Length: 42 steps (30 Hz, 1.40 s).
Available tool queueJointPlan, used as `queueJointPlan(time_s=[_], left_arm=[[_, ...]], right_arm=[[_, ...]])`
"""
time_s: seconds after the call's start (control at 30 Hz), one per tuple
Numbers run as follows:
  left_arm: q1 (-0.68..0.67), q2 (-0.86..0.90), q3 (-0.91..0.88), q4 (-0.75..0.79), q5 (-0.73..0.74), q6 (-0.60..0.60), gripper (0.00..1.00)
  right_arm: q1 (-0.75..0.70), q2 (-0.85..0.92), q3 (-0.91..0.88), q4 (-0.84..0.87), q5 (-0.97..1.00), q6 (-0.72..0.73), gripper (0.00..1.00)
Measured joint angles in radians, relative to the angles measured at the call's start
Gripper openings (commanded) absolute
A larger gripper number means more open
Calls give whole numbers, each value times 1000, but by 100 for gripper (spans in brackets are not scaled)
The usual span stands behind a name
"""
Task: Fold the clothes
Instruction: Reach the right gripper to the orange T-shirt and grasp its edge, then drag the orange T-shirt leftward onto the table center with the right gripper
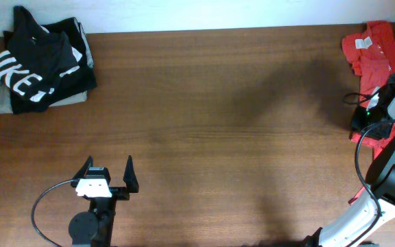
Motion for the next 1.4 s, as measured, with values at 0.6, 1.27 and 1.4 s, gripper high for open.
queueJointPlan(time_s=[0.6,1.27,1.4], left_arm=[[0,0,0,0,0,0,99],[0,0,0,0,0,0,99],[0,0,0,0,0,0,99]], right_arm=[[27,32,168,-140,-91,56,4],[902,-81,220,-168,-379,167,4],[908,-81,220,-168,-381,200,4]])
